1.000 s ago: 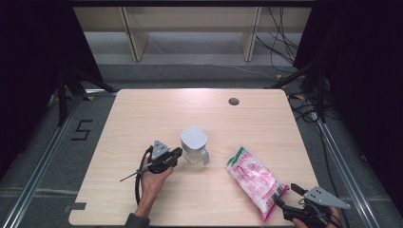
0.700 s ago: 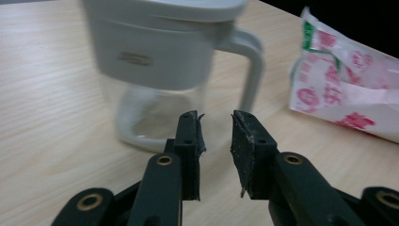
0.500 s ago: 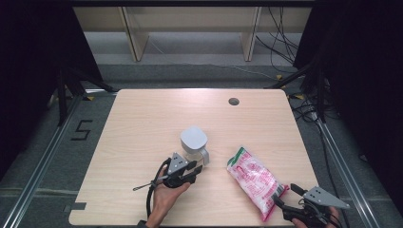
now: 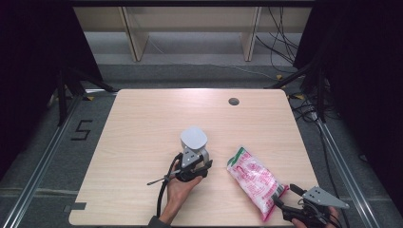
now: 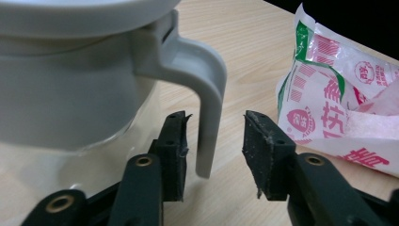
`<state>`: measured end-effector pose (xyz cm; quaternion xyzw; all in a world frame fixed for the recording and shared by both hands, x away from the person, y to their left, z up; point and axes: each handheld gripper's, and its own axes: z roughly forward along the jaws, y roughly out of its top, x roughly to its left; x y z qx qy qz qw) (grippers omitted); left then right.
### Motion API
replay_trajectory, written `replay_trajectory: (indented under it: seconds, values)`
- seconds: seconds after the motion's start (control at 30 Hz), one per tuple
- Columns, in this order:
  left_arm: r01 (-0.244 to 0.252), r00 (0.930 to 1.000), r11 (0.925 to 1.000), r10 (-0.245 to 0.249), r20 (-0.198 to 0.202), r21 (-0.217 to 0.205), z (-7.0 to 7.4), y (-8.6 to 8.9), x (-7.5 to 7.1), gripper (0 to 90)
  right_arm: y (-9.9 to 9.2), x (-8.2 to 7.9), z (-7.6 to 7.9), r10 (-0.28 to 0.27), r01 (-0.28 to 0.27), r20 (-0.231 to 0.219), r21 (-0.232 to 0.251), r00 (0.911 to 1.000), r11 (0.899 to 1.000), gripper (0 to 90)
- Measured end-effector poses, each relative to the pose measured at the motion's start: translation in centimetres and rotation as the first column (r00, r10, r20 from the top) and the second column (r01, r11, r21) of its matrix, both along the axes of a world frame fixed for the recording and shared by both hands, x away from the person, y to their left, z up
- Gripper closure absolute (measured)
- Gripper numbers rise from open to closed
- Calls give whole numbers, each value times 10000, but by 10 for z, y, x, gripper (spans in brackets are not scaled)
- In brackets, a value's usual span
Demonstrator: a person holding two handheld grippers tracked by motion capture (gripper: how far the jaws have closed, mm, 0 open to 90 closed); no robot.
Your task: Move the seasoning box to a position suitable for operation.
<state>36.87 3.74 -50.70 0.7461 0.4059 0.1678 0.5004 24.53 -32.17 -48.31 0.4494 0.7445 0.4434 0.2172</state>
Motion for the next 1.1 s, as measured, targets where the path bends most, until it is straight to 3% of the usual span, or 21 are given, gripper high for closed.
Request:
replay_trajectory:
  seconds: [0.17,0.23,0.27,0.3,0.47,0.5,0.63,0.67,0.77,1.1]
  values:
    - [-130,9998,9999,129,127,27,-3,-7,6,694,1,-1,0,-114,118,-195,175,9997,9998,229]
    - [-57,9996,9992,47,269,388,-3,-4,8,776,1,-1,0,-108,111,-191,172,9998,9998,229]
    - [-127,9998,9997,124,168,198,-4,-4,7,779,1,-1,0,-105,108,-194,171,9998,9998,229]
    - [-129,9996,9992,119,254,385,-3,-4,6,781,-1,0,0,53,-53,-89,-43,9999,10000,229]
    - [129,9996,9988,-140,247,468,-2,2,3,775,0,0,0,-35,36,-42,70,10000,10000,229]
    - [198,9994,9984,-212,262,522,-2,4,1,773,1,-2,1,-128,134,-249,222,9996,9997,228]
    - [419,9988,9978,-430,214,517,-2,18,-7,756,1,-2,0,-109,112,-188,156,9998,9998,229]
    - [383,9990,9981,-393,209,480,-2,22,-9,752,0,0,0,15,-15,2,-14,10000,10000,228]
    - [441,9988,9974,-453,201,567,-2,34,-15,738,1,-2,0,-114,117,-203,156,9997,9998,228]
    - [88,9994,9972,-112,313,736,-2,63,-28,704,0,0,0,15,-15,-22,-3,10000,10000,229]
